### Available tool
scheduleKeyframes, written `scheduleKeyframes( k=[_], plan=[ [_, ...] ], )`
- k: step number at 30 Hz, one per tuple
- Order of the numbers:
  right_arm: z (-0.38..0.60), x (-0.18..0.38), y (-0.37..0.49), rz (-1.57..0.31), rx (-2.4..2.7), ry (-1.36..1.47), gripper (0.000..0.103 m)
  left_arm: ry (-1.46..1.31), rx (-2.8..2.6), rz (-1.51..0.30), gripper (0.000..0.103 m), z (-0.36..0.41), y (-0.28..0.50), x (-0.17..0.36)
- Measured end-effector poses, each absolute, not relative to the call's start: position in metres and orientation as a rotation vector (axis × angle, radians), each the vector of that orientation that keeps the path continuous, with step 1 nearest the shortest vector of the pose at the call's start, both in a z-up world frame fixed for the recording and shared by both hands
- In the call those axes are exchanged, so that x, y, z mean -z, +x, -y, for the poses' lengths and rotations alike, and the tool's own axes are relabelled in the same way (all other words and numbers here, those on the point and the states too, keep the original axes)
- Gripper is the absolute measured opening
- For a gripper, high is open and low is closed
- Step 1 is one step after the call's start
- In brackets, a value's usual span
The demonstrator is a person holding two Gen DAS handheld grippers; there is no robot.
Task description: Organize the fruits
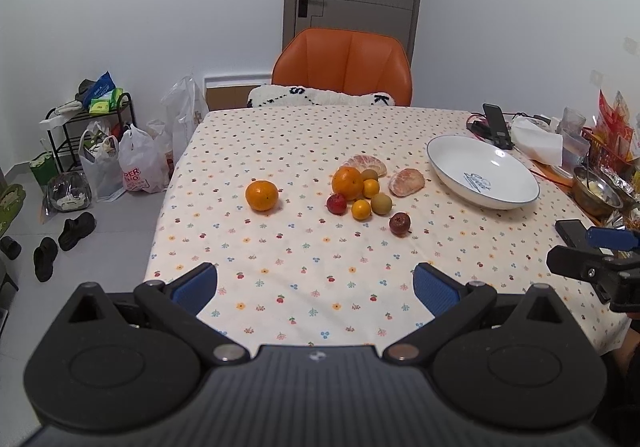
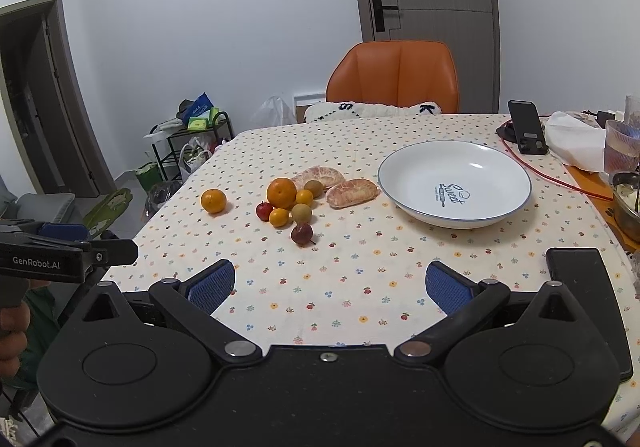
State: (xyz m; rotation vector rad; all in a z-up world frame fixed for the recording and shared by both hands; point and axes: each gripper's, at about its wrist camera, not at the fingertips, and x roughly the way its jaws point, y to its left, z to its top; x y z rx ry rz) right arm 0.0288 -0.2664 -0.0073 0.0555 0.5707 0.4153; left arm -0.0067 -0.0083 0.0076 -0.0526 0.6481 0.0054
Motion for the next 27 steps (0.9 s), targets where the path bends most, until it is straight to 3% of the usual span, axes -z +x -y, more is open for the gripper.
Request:
scheduleKeyframes(
  k=[27],
  plan=[
    [0.26, 0.0096, 0.03, -0.576, -0.418, 0.041, 0.103, -0.046, 0.007, -0.64, 0.103, 0.0036, -0.0088, -0.0119]
  ],
)
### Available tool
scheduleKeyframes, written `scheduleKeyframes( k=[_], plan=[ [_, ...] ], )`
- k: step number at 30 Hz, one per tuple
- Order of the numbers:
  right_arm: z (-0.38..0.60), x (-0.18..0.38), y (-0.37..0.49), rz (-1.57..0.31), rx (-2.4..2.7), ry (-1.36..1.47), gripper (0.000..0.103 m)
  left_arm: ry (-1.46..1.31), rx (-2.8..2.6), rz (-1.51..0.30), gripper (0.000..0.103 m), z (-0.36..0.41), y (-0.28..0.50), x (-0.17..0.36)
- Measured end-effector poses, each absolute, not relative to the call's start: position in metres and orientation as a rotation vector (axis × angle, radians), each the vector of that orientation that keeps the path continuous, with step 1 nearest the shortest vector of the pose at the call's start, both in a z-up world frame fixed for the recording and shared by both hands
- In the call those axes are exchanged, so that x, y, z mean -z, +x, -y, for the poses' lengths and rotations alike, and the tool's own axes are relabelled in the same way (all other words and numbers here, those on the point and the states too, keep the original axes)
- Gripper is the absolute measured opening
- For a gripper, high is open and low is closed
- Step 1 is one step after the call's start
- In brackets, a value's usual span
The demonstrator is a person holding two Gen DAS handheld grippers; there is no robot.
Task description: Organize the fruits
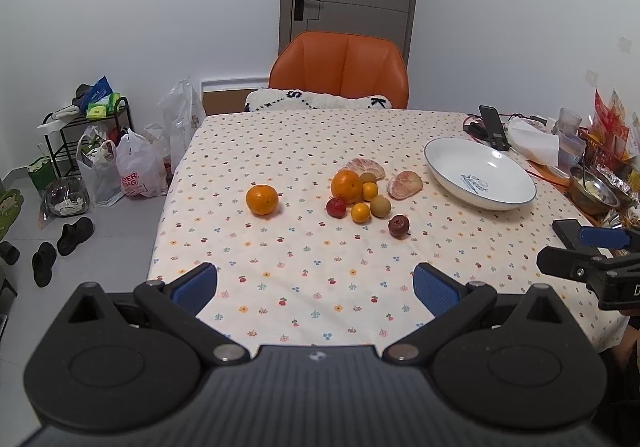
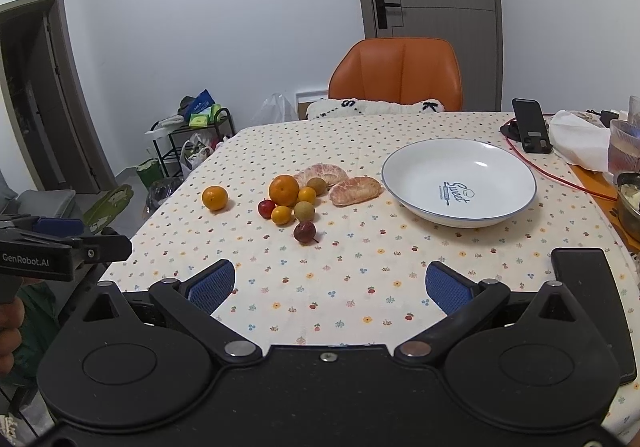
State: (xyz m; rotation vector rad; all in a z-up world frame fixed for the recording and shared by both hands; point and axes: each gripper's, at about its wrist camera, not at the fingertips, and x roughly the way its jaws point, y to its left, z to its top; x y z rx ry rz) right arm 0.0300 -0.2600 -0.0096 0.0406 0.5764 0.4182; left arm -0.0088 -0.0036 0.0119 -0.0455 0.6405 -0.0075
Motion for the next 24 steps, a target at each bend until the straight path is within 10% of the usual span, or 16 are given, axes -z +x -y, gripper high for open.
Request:
scheduleKeyframes(
  k=[24],
  plan=[
    [0.242, 0.021, 0.072, -0.634, -0.5, 0.049, 0.103, -0.094, 0.013, -0.678, 0.103, -0.004, 0.028, 0.009]
  ],
)
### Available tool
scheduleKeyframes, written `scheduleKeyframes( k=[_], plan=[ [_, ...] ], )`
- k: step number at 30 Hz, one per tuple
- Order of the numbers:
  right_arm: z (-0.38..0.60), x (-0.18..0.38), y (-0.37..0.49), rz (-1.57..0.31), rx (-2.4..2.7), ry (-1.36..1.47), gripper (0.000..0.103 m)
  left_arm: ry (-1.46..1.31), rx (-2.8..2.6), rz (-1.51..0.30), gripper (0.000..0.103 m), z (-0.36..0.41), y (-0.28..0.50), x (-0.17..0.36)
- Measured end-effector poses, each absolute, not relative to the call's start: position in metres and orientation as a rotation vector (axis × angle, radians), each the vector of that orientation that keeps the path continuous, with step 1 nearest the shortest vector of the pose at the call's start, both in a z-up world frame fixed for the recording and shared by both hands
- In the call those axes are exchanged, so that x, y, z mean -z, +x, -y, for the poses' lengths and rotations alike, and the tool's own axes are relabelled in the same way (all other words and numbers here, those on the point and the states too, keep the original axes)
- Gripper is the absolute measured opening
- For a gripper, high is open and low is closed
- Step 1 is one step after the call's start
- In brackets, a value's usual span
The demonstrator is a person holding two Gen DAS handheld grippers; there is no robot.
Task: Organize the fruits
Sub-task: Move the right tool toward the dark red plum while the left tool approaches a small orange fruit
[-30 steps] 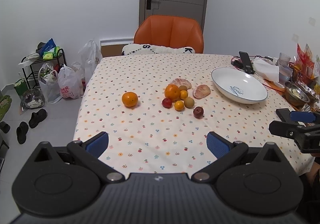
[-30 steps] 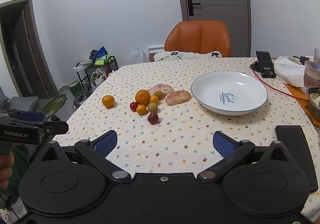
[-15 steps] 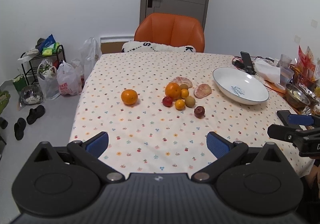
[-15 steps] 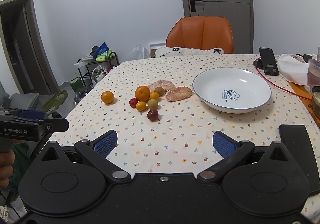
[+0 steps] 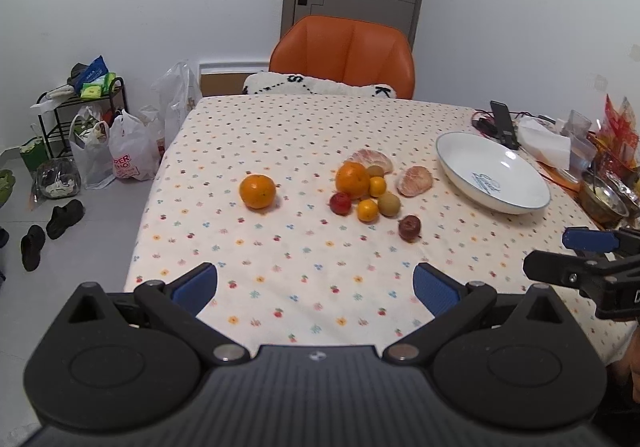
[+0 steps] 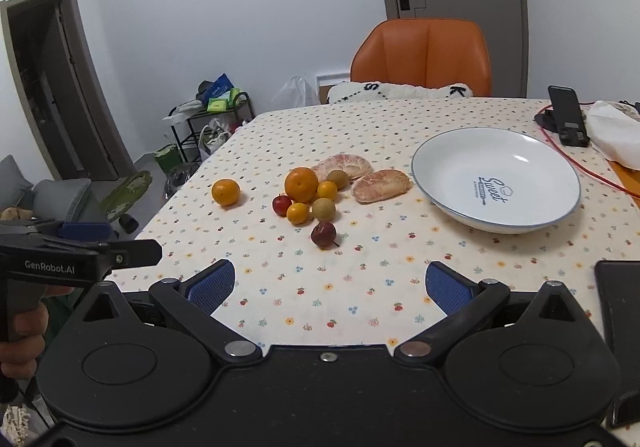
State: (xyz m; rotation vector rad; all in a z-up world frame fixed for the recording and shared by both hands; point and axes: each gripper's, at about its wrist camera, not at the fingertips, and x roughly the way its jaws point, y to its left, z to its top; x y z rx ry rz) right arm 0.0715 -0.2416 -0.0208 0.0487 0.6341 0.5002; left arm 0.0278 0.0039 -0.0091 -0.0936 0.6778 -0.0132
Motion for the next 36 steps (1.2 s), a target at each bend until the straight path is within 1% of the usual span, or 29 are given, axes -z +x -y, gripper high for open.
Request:
scheduleKeyframes(
  k=[9, 10, 15, 17, 19, 24, 25, 29, 34, 36],
  plan=[
    [0.232, 0.034, 0.098, -0.657, -0.531, 0.07, 0.103, -0.116, 0.03, -0.683, 0.103, -0.014, 0.055, 0.018],
    [0.231, 0.036, 0.102, -0.659, -0.535, 0.069, 0.102, -0.118, 0.032, -0.685, 0.102, -0.015, 0.059, 0.02],
    [0.223, 0.045, 0.121, -0.677, -0.548, 0.054, 0.092, -0.128, 0.049, -0.675, 0.101, -0.017, 0.076, 0.028],
    [0.22, 0.048, 0.128, -0.684, -0.552, 0.052, 0.086, -0.13, 0.054, -0.673, 0.096, -0.017, 0.083, 0.03],
    [0.218, 0.05, 0.133, -0.685, -0.555, 0.049, 0.084, -0.132, 0.059, -0.676, 0.093, -0.016, 0.091, 0.032],
    [0.216, 0.056, 0.146, -0.697, -0.567, 0.043, 0.076, -0.139, 0.085, -0.688, 0.086, -0.011, 0.107, 0.038],
    [0.215, 0.057, 0.149, -0.701, -0.571, 0.042, 0.075, -0.14, 0.092, -0.69, 0.083, -0.01, 0.11, 0.039],
    [0.212, 0.062, 0.16, -0.716, -0.589, 0.041, 0.064, -0.149, 0.123, -0.703, 0.071, -0.005, 0.121, 0.043],
    [0.207, 0.071, 0.173, -0.737, -0.614, 0.04, 0.053, -0.151, 0.157, -0.716, 0.062, 0.001, 0.135, 0.05],
    [0.205, 0.073, 0.178, -0.745, -0.622, 0.04, 0.048, -0.156, 0.169, -0.722, 0.061, 0.003, 0.14, 0.053]
  ],
)
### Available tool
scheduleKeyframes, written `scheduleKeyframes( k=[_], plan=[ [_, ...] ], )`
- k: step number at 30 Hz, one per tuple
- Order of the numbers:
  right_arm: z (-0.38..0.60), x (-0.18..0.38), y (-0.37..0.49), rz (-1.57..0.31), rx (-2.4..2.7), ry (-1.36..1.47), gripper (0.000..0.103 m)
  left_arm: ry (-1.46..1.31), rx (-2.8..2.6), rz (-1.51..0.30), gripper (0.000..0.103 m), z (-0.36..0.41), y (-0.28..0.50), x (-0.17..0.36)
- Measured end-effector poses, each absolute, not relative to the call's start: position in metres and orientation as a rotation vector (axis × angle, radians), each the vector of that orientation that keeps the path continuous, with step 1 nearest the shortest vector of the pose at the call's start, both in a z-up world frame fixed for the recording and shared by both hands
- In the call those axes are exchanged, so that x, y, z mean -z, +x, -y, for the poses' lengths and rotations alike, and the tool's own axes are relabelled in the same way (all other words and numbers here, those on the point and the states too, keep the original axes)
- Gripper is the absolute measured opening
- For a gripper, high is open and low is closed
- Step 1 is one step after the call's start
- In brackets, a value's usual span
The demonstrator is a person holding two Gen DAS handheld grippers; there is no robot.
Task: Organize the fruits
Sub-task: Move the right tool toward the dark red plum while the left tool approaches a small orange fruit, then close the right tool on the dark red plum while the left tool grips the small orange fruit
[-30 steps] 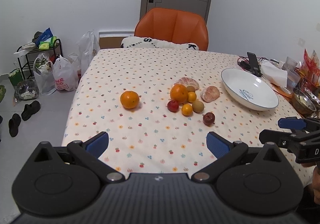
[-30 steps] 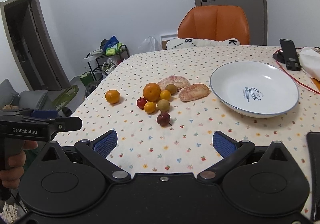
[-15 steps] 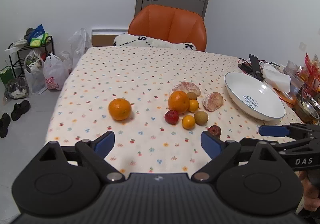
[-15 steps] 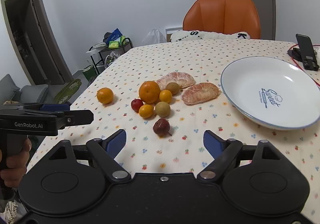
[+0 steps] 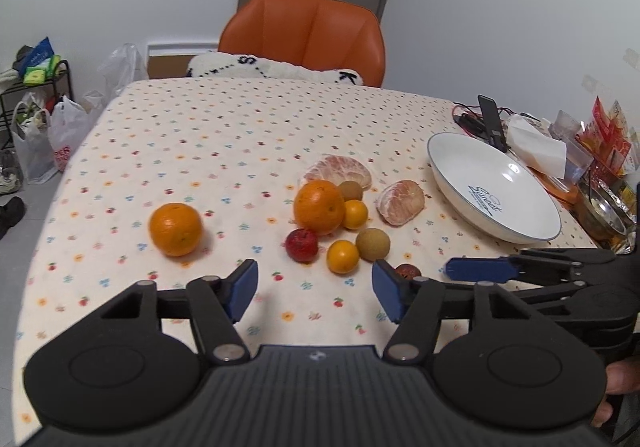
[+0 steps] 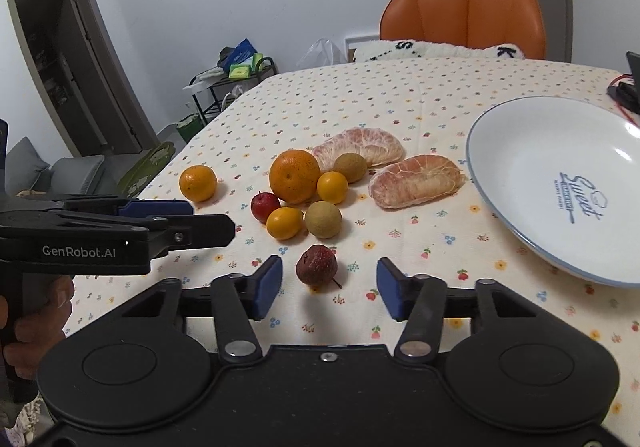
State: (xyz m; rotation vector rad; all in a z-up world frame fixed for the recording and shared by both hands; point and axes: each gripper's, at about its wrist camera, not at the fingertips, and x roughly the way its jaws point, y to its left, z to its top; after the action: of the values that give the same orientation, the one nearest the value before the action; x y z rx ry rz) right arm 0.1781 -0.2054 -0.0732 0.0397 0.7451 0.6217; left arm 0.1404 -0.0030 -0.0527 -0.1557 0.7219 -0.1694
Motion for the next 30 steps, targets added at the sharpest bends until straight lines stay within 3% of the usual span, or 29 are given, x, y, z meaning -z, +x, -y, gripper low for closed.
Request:
scheduleKeyframes(
  k=[4, 9, 13, 22, 25, 30],
  plan=[
    [0.201, 0.077, 0.184, -0.751, -0.643, 0.036, 0.044, -0.154, 0.18, -0.729, 0.056, 0.006, 0.15, 0.058],
    [0.2, 0.081, 0.189, -0.758, -0.679, 0.032, 0.024, -0.166, 0.209, -0.743, 0.045, 0.009, 0.161, 0.063],
    [0.203, 0.079, 0.188, -0.756, -0.692, 0.026, 0.023, -0.171, 0.23, -0.751, 0.036, 0.013, 0.168, 0.067],
    [0.216, 0.072, 0.189, -0.74, -0.668, 0.034, 0.023, -0.167, 0.234, -0.777, 0.035, 0.026, 0.178, 0.077],
    [0.22, 0.069, 0.188, -0.729, -0.653, 0.035, 0.023, -0.161, 0.231, -0.776, 0.021, 0.028, 0.178, 0.079],
    [0.229, 0.063, 0.185, -0.706, -0.627, 0.039, 0.023, -0.155, 0.229, -0.754, 0.021, 0.029, 0.173, 0.072]
  ],
)
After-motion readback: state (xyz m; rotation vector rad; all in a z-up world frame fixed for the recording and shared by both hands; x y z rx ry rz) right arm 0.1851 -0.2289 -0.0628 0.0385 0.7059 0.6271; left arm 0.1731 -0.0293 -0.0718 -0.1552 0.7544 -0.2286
